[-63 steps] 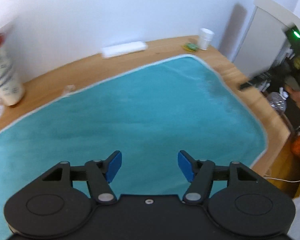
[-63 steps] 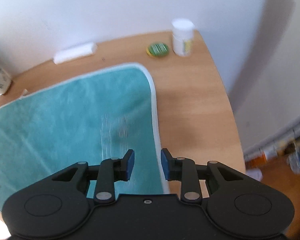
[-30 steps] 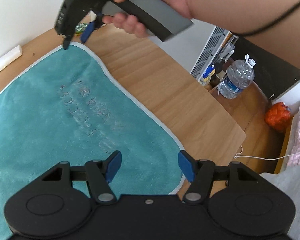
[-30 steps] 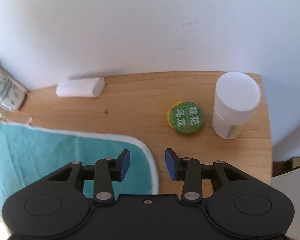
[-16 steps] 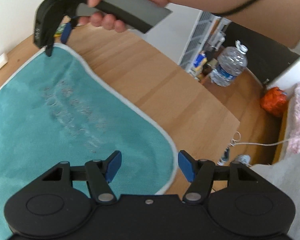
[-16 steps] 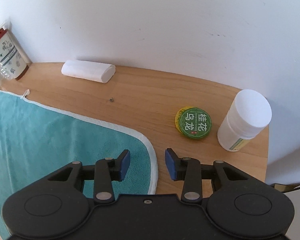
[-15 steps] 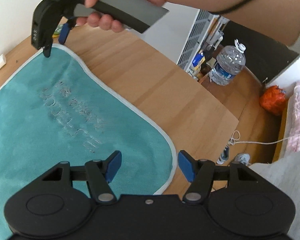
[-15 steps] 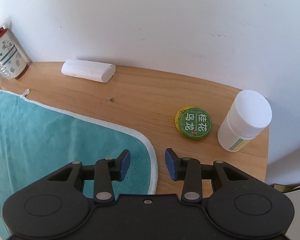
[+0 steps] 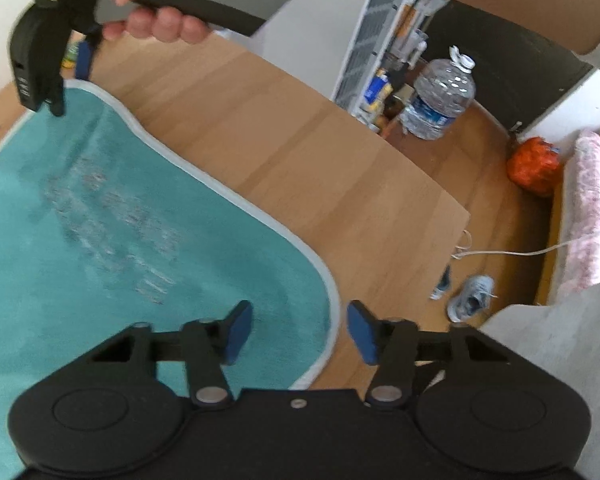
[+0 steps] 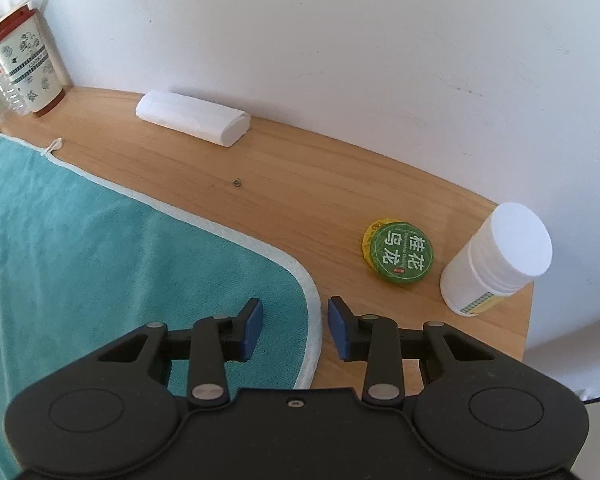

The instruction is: Fold towel

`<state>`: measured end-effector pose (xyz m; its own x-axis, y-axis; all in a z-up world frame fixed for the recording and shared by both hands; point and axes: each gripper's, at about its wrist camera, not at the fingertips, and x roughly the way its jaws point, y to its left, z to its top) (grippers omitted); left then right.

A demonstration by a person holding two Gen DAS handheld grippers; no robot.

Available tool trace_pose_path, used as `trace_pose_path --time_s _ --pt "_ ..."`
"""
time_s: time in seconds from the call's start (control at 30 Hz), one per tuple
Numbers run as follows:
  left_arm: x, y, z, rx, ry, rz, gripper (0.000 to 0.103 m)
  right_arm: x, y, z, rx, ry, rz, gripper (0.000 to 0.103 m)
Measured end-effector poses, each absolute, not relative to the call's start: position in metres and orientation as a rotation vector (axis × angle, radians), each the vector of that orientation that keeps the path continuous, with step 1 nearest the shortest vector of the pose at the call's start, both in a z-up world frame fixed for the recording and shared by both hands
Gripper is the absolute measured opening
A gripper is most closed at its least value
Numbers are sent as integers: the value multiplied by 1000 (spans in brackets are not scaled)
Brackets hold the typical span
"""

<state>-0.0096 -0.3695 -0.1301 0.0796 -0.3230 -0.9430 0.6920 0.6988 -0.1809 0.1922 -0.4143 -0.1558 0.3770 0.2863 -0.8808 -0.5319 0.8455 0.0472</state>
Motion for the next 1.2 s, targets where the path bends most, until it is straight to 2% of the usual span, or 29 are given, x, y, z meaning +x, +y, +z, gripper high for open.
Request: trace_pose_path --time_s 0.1,0.17,0.23,0.3,0.33,0.37,0.53,0.67,0.77,0.8,0.87,0.9,0.93,1.1,1.17,1.2 --pt "-10 -372 -134 368 1282 -786 30 192 -415 -155 -263 1069 534 33" --pt "-9 -372 -134 362 1280 -787 27 193 -417 -153 -249 1080 535 26" --pt "-9 -371 -134 349 1275 -790 17 195 -420 -153 -224 1088 530 10" --pt "-9 -369 -134 333 1268 -790 16 196 -423 -152 -207 1093 528 9" --pt "-8 -369 -135 329 1266 -788 10 196 -423 -152 -210 1094 544 9" --pt "-9 -370 -135 329 1265 -793 9 197 -424 -152 -207 1097 541 8" --pt "-11 -372 -136 333 1265 -795 6 201 -433 -151 -176 1115 529 8" --pt "-10 -371 -138 319 1276 -778 8 200 -433 -152 -190 1113 529 8" --pt "-10 -371 -138 309 1281 -775 14 200 -433 -153 -196 1110 531 8" --pt "-10 -371 -138 307 1281 -777 20 200 -434 -153 -193 1110 532 8" --pt "-10 -373 -138 307 1280 -777 38 200 -435 -153 -189 1112 533 8" --pt "-10 -374 -138 314 1275 -769 54 201 -435 -153 -189 1113 534 8" --pt "-11 -375 -139 322 1272 -763 58 201 -435 -153 -189 1114 535 8" --pt "-13 -383 -142 364 1247 -746 55 203 -437 -154 -188 1114 539 8" --pt "-13 -383 -142 373 1232 -726 44 194 -436 -152 -169 1119 511 8" --pt "-13 -382 -142 381 1222 -710 32 194 -436 -152 -166 1117 513 8"
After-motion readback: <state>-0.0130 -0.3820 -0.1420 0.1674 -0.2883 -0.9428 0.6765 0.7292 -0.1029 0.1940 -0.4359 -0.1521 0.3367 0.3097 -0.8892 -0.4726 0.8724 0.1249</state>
